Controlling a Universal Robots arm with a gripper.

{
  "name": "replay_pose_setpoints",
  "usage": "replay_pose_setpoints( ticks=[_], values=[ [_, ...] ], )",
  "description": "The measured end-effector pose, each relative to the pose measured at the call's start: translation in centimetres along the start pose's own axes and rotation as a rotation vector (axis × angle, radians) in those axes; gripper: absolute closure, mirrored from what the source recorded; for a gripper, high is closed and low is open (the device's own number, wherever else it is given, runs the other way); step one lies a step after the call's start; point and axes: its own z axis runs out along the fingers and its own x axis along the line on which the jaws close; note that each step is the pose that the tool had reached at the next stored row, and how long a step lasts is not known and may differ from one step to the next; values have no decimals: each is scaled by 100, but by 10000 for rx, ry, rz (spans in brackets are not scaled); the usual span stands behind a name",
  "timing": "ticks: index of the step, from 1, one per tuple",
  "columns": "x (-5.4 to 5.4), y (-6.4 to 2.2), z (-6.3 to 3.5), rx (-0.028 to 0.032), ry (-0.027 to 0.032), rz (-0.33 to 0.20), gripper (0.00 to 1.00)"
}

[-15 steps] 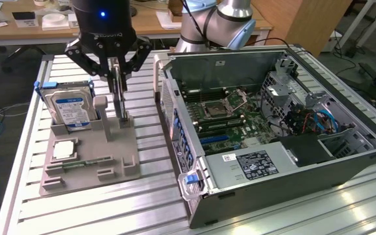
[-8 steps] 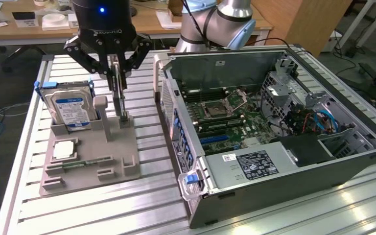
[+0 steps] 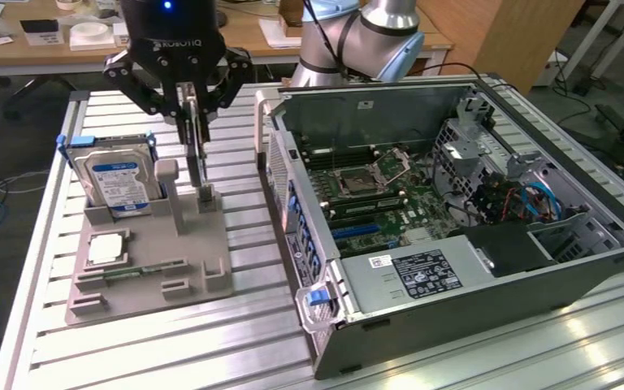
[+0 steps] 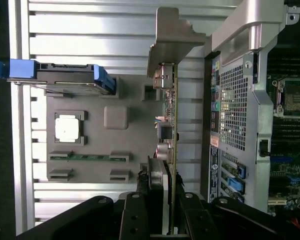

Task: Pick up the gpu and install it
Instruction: 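Pick up the gpu and move the gpu toward the slot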

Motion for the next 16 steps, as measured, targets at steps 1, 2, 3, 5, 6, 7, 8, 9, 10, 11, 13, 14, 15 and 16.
replay_pose_setpoints(
  ticks=[1,2,3,5,6,7,8,9,10,11,13,14,15,16],
  values=[
    [0,0,-16,0,0,0,72],
    [-1,1,-34,3,-1,0,72],
    [-1,1,-51,5,0,0,72],
    [-2,2,-90,5,0,0,72],
    [-3,2,-114,5,0,0,72],
    [-3,3,-137,6,0,0,72],
    [-4,3,-160,5,-1,0,72],
    [-4,3,-180,6,0,0,72],
    [-5,4,-200,5,-1,0,72],
    [-5,4,-220,5,-1,1,72],
    [-6,5,-279,5,0,0,72],
    [-7,6,-312,5,0,0,72],
    [-8,7,-337,5,0,0,72],
    [-9,7,-361,4,-2,0,72]
  ],
)
